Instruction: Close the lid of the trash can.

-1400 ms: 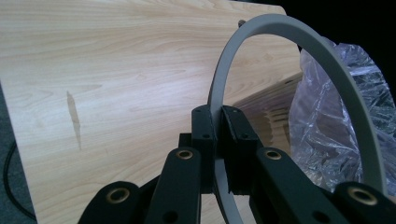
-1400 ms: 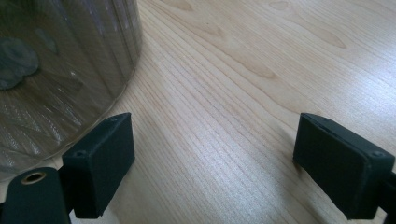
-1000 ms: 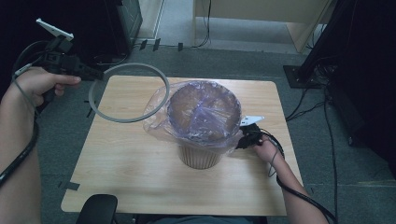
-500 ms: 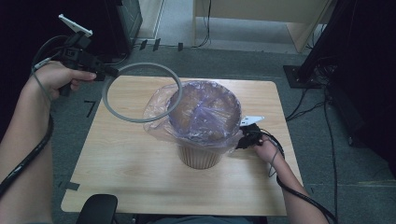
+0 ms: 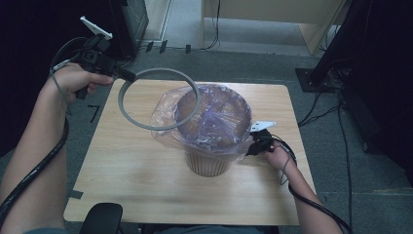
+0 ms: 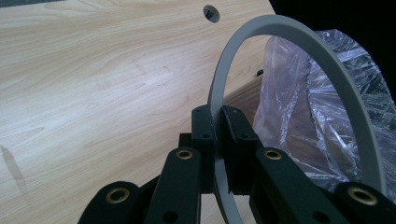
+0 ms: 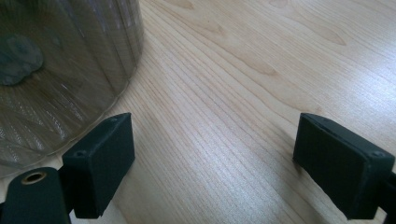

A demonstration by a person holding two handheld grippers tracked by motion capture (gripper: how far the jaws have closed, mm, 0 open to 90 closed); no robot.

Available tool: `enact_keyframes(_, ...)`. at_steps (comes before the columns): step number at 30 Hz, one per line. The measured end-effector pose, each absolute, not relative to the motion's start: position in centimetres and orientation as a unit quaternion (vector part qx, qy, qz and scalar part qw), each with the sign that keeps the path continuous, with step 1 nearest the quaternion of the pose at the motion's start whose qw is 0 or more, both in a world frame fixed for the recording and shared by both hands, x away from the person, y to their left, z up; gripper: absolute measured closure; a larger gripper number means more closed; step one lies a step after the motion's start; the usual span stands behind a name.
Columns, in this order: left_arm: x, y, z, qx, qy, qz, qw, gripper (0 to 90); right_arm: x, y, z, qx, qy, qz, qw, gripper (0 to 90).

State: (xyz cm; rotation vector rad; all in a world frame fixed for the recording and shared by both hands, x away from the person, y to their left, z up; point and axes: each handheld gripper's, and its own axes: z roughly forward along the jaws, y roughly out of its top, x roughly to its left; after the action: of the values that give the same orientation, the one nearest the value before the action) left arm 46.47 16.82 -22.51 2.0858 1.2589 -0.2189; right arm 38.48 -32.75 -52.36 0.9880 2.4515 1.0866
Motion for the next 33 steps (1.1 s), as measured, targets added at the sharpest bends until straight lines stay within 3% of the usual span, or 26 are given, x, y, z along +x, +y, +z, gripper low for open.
enact_keyframes(33,46.7,13.8,-23.0,0.818,0.460,-0.085,0.334,84.1,38.5,-32.7,-52.4,0.342,0.849,0.376,0.141,11.9)
